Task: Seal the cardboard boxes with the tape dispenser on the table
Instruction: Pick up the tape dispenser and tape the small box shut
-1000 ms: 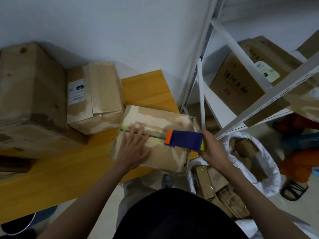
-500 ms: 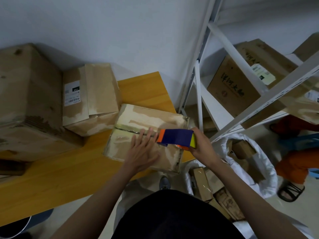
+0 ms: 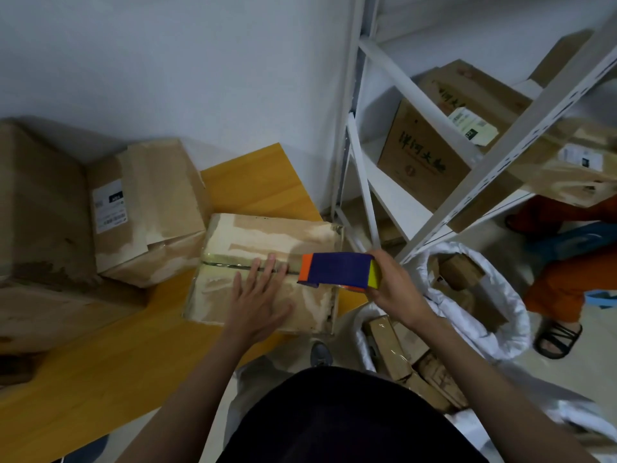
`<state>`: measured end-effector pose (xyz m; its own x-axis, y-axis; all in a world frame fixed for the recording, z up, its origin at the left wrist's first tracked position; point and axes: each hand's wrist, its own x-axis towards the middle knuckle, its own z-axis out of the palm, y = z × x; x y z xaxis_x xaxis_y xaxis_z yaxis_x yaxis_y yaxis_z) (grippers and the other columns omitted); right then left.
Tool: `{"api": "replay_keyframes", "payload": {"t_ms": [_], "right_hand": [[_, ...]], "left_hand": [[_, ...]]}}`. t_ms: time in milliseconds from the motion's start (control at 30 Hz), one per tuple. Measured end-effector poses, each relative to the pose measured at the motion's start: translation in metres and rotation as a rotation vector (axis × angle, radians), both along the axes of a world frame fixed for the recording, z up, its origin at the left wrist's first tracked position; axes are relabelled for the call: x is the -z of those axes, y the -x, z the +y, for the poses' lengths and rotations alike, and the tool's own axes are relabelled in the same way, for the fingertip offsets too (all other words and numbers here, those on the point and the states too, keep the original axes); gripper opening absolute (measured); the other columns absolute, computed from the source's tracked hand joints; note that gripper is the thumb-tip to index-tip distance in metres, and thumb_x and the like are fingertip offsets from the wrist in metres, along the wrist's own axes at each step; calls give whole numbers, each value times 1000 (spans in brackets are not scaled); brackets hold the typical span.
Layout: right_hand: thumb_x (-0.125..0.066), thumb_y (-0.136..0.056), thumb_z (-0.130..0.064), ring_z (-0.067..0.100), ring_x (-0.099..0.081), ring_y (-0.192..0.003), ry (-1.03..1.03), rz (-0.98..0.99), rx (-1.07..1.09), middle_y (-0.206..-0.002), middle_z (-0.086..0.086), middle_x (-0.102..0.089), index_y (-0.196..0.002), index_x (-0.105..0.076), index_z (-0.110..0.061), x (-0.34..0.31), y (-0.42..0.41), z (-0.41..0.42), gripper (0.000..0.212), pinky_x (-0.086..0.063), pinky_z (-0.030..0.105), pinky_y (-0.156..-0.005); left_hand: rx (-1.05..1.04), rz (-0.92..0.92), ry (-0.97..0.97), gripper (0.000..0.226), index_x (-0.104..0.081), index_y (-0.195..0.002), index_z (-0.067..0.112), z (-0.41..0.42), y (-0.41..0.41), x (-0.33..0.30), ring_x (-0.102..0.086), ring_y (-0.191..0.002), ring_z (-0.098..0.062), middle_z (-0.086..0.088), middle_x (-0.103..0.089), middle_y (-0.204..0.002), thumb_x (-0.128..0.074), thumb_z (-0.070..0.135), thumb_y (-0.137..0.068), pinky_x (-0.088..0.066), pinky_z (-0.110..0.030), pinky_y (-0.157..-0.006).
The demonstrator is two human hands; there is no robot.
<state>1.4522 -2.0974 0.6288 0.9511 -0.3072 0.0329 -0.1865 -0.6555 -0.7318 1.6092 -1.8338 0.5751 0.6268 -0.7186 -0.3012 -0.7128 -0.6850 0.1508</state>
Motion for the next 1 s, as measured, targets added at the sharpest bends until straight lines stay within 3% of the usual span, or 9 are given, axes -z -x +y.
{"api": "replay_keyframes", "payload": {"t_ms": [133, 267, 467, 567, 733, 867, 1000], "right_hand": [[-82, -82, -28, 7, -63, -96, -37, -61, 124, -106, -8, -64, -116, -53, -21, -8, 37, -26, 46, -57, 33, -77], [-82, -81, -10, 16, -62, -90, -23, -45, 120, -101, -1, -61, -110, -51, -23, 0, 46, -28, 45, -55, 48, -71], [-81, -80, -4, 20, -64, -93, 12, -93, 127, -104, 2, -63, -110, -47, -30, -3, 38, -29, 52, -56, 48, -74], [-81, -80, -4, 18, -63, -95, 27, -109, 108, -106, 2, -63, -111, -47, -30, -7, 35, -28, 53, -57, 44, -76], [-82, -80, -6, 16, -61, -93, 48, -110, 91, -104, 2, -62, -110, -47, -30, -11, 33, -28, 51, -56, 39, -75], [-83, -81, -10, 10, -58, -96, 45, -81, 90, -108, 1, -62, -113, -53, -22, -13, 32, -27, 46, -53, 29, -78], [-82, -81, -13, 2, -54, -96, 66, -61, 85, -109, 0, -62, -113, -56, -15, -14, 29, -26, 41, -42, 14, -80]], "left_hand": [[-11, 0, 15, 83, 12, -158, 37, -1, 1, -2, 18, -153, -22, 10, 21, -166, -13, 77, -89, -3, -58, -122], [-6, -9, -10, 89, 14, -157, 39, -4, 2, -4, 19, -153, -23, 9, 23, -165, -16, 83, -85, -3, -60, -121], [-54, -35, 31, 97, 0, -161, 32, -16, 17, -2, 15, -153, -35, -4, 17, -167, -24, 84, -84, -1, -63, -119], [-28, -46, 127, 99, -6, -162, 18, -27, 31, -2, 13, -155, -26, -6, 12, -168, -31, 77, -86, -6, -56, -123], [74, 26, 198, 100, 7, -160, 19, -52, 49, -6, 22, -152, -14, 0, 21, -166, -28, 78, -88, 3, -40, -125], [53, 22, 175, 99, 9, -160, 21, -66, 57, 2, 17, -154, -18, 3, 18, -167, -34, 69, -85, -6, -49, -125], [38, 13, 110, 99, 11, -160, 23, -70, 60, 8, 19, -153, -23, 1, 21, -166, -33, 68, -84, -2, -55, -123]]}}
